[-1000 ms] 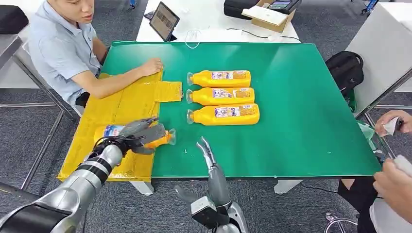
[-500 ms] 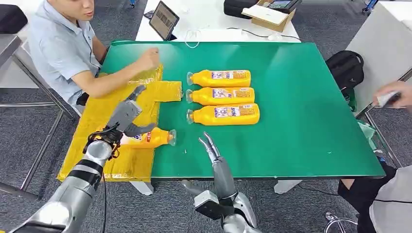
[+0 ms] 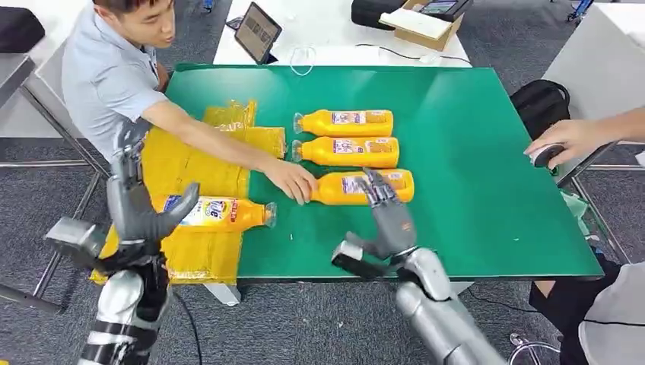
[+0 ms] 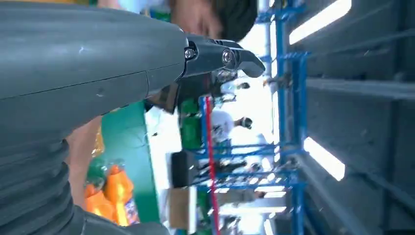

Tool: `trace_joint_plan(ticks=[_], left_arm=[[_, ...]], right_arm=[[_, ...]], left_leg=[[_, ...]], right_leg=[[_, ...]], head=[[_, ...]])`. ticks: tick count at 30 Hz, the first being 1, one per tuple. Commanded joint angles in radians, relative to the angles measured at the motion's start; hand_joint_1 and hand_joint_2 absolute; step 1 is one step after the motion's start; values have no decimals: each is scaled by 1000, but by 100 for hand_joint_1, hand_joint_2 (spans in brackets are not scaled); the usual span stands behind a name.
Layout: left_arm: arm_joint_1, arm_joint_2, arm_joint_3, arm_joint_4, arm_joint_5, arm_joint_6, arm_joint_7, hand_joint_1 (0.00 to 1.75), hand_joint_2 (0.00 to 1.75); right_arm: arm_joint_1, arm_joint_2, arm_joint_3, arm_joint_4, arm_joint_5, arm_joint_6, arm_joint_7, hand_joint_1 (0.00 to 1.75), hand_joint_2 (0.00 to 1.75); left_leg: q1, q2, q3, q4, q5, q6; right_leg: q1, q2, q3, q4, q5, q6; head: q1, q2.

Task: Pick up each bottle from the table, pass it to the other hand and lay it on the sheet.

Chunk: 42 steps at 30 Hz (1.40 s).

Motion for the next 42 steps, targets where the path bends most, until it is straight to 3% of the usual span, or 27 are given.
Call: trace_joint_plan(ticks=[1,14,27,34,38,39,40,41,42], left_arm=[[174,-47,-3,-171,-69,142,-36,0,175],[167,-44,-3,-170,-70,144,-36,0,175],[183,-9,-43,-156,-184,235,11,0,175],[237,-3,-23,-182,-198,243,26,0,175],[231,-9,-2,-165,-209,258,18,0,175],[226,-9,-3,-155,-205,249,21,0,175],[223,-10,-3,-151,-205,247,20,0,175],[218,-12,-5,-143,-208,246,17,0,175],[216,-12,-6,-140,-211,247,16,0,175]], right_arm=[[-195,-56,-50,398,56,73,21,0,175],[-195,-49,-49,399,58,70,24,0,175],[-218,-25,8,467,110,155,27,0,175],[-319,-45,106,602,217,344,243,0,175],[-349,-47,133,620,243,392,263,0,175],[-351,-48,136,622,243,401,255,31,175],[-353,-49,137,624,242,409,252,138,175],[-355,-51,143,625,242,418,243,166,175],[-358,-51,142,627,239,420,242,175,175]], left_leg=[[0,3,5,0,-3,-1],[1,0,2,0,-2,-1],[1,1,1,-1,-1,-1],[1,3,4,0,-2,-1],[1,1,7,-1,-1,-1],[1,0,8,-1,-1,-1],[1,-1,9,-1,-1,-1],[1,-1,8,-1,0,-1],[1,0,7,-1,0,-1]], right_leg=[[0,3,4,0,-2,-2],[1,1,2,0,-1,-2],[1,1,0,0,-1,-1],[1,3,3,1,-1,-2],[1,1,5,0,-1,-2],[1,0,6,-1,-1,-2],[1,-1,7,-1,-1,-3],[1,-1,7,-1,-1,-2],[1,0,6,-1,-1,-2]], head=[[0,0],[0,0],[0,0],[0,0],[0,0],[1,0],[1,0],[0,0],[1,0]])
